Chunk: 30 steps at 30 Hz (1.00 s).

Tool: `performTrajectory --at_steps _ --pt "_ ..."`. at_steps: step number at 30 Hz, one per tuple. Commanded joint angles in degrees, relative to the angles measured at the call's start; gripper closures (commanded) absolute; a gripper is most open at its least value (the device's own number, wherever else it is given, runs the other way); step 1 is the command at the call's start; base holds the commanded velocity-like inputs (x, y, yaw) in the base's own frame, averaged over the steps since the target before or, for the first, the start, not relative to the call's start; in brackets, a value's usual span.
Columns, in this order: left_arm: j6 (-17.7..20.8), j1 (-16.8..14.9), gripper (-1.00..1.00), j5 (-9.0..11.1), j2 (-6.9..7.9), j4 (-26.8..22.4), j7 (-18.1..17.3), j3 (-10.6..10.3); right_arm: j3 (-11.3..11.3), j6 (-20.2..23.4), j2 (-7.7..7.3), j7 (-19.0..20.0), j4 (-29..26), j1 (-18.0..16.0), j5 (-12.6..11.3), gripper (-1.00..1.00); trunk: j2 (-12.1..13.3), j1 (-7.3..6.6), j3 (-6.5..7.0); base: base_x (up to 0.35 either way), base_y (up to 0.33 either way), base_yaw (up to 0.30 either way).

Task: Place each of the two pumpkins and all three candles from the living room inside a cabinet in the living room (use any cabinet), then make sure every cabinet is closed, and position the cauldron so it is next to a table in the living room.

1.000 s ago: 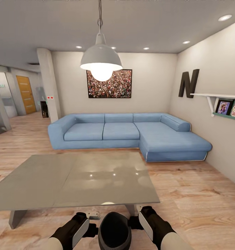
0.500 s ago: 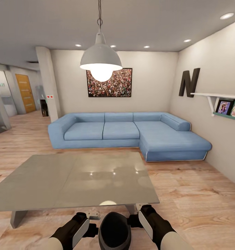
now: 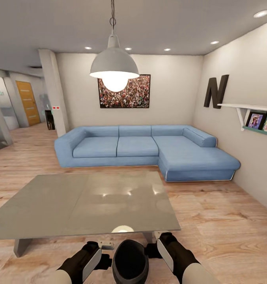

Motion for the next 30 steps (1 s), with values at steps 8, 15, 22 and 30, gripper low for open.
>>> performTrajectory --at_steps 8,15,22,30 --pt "0.16 -0.04 -1.00 0.68 0.04 -0.24 0.38 -0.42 0.37 0.24 -0.07 -0.49 -0.25 -0.02 -0.62 -1.00 3.18 -1.76 0.63 0.000 0.000 0.000" --pt "0.16 -0.04 -1.00 0.70 0.05 -0.13 0.49 -0.39 0.15 0.22 -0.23 -0.49 -0.06 -0.01 -0.55 -1.00 5.99 -3.30 1.24 0.000 0.000 0.000" --pt "-0.15 -0.04 -1.00 0.68 0.17 0.09 -0.14 -0.27 -0.32 -0.12 -0.36 -0.50 0.14 0.11 -0.60 -1.00 8.80 -4.84 1.85 0.000 0.000 0.000" --pt "-2.00 0.21 -1.00 0.35 0.35 0.24 -0.19 -0.44 -2.64 -0.37 -1.34 -0.55 0.31 0.67 -0.43 -1.00 12.00 -6.60 2.55 0.000 0.000 0.000"
